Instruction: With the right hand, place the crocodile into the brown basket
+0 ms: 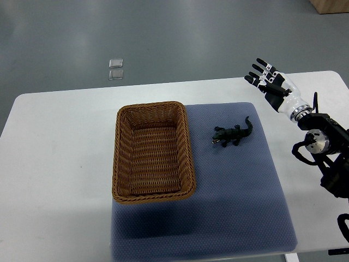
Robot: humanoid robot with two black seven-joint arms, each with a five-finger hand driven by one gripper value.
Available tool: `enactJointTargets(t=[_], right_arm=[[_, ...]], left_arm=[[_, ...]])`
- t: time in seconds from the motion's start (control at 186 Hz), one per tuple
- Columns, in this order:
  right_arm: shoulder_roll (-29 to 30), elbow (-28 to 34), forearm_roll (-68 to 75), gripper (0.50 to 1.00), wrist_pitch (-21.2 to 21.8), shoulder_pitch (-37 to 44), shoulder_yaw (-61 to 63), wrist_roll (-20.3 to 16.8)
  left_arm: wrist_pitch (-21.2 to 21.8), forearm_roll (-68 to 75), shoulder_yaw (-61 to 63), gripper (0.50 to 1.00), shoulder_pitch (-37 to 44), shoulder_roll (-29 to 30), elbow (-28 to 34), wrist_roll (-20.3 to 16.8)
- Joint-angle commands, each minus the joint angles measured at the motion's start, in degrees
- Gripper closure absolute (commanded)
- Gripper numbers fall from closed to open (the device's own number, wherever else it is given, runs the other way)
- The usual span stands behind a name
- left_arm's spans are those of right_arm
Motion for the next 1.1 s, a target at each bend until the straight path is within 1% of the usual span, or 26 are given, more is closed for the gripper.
enactJointTargets(t=[0.0, 1.094], right_arm=[[0.1, 0.0, 0.0, 0.574, 0.1, 0.1, 0.0, 0.0], [-0.1, 0.0, -0.2, 0.572, 0.1, 0.5, -0.1, 0.0]], left_arm=[[0.1, 0.0, 0.0, 0.500, 0.0, 0.0, 0.0, 0.0], [-0.2, 0.0, -0.2, 0.500, 0.0, 0.0, -0.1, -0.1]])
